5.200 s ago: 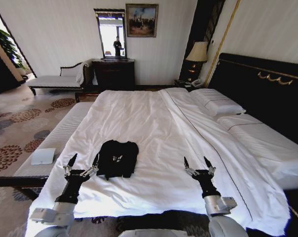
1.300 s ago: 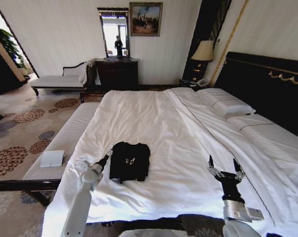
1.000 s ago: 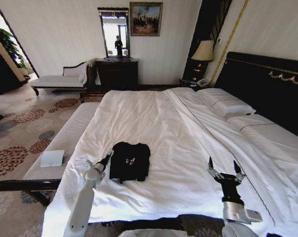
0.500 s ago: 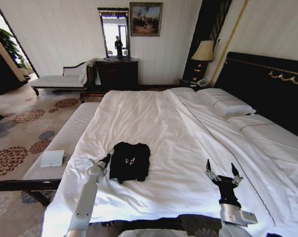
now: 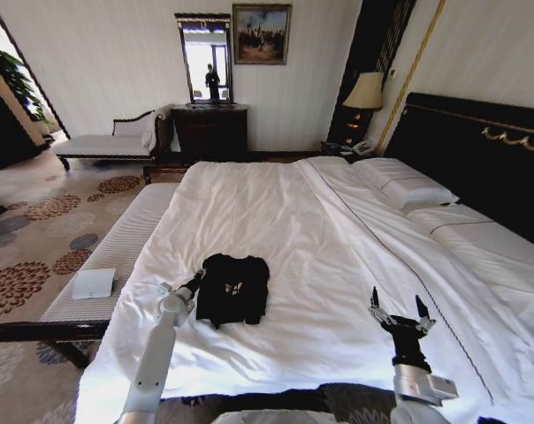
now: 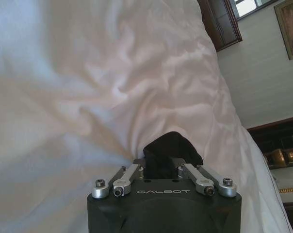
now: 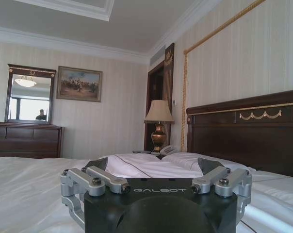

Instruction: Fold the clothes on the bed.

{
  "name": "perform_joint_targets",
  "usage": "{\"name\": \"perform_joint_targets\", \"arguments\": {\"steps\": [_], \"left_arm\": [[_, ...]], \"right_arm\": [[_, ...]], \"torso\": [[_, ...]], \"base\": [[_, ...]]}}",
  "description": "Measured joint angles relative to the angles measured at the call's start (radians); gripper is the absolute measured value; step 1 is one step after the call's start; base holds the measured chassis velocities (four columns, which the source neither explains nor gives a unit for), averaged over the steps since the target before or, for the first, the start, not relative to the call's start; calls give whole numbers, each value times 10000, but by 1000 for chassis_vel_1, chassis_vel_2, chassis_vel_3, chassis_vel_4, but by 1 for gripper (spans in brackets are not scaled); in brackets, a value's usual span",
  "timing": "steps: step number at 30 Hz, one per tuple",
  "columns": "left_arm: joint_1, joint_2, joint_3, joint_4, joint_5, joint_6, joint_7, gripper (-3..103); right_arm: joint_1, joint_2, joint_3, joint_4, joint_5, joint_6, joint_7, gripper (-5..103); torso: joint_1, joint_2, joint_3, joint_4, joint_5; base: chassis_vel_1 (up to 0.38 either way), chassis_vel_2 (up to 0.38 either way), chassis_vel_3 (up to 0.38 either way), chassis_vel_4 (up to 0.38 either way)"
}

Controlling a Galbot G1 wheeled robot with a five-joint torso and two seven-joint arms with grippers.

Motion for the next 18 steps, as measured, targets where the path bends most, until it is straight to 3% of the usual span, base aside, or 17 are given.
{"name": "perform_joint_targets", "arguments": {"steps": [1, 3, 8, 14, 16, 18], "left_arm": [[-1, 16, -24, -6, -5, 1, -14, 24], [-2, 24, -41, -15, -8, 2, -23, 24], [31, 70, -145, -185, -28, 17, -99, 3], [161, 173, -179, -381, 5, 38, -181, 2], [224, 356, -210, -523, 60, 47, -203, 2], [231, 451, -211, -564, 92, 56, -192, 2]], "right_arm": [[18, 0, -11, -14, 1, -12, 3, 100], [28, -7, -16, -19, 4, -21, 6, 100], [121, -171, -12, -60, 109, -102, 81, 100], [201, -591, -63, -58, 922, -376, 445, 100], [363, -1064, -154, -141, 1997, -543, 593, 100], [445, -1245, -198, -173, 2411, -597, 603, 100]], "torso": [[0, 0, 0, 0, 0], [-1, 0, 0, -1, 0], [0, 0, 0, 0, 0], [-1, 0, 0, -2, 0], [-1, 0, 0, -1, -1], [0, 0, 0, -2, 1]], "base": [[0, 0, 0, 0], [0, 0, 0, 0], [0, 0, 0, 0], [0, 0, 0, 0], [0, 0, 0, 0], [0, 0, 0, 0]]}}
